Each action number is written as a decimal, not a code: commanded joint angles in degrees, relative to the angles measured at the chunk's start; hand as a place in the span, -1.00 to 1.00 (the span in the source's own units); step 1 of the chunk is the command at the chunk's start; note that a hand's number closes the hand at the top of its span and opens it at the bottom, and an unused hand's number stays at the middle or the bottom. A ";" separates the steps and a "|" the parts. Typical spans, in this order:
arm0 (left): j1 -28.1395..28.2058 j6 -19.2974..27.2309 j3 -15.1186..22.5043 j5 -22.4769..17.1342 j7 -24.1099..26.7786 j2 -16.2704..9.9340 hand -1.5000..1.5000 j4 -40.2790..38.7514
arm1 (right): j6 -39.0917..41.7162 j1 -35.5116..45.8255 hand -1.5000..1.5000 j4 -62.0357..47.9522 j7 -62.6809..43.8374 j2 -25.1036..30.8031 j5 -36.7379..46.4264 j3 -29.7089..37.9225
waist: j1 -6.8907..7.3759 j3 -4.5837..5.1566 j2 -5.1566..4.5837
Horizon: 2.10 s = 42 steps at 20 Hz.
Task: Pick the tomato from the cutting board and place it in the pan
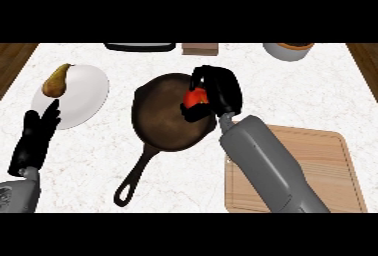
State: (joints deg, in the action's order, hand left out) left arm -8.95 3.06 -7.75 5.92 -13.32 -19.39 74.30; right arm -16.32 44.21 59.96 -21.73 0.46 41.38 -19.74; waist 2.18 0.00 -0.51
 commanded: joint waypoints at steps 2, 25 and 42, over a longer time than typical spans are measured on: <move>-0.79 -1.28 0.14 0.28 -0.68 -0.92 0.00 0.43 | -7.34 8.50 1.00 -18.06 3.83 -0.44 -7.86 -1.41 | 1.64 -0.03 -0.47; -7.72 -1.08 4.17 2.30 -0.18 3.34 0.00 -2.39 | -16.24 10.65 -1.00 -29.63 24.41 -0.46 -41.24 -6.66 | 7.86 -0.17 -2.33; -1.34 -0.57 -1.12 0.78 -0.55 0.18 0.00 -1.53 | -23.27 12.43 -1.00 -36.15 38.22 0.75 -55.30 3.10 | -0.24 -0.04 -0.05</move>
State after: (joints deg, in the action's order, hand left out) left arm -11.76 2.43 -7.03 7.43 -13.58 -18.28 72.76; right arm -41.23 56.17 26.39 13.66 0.26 -12.53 -20.36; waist 4.32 -0.07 -1.04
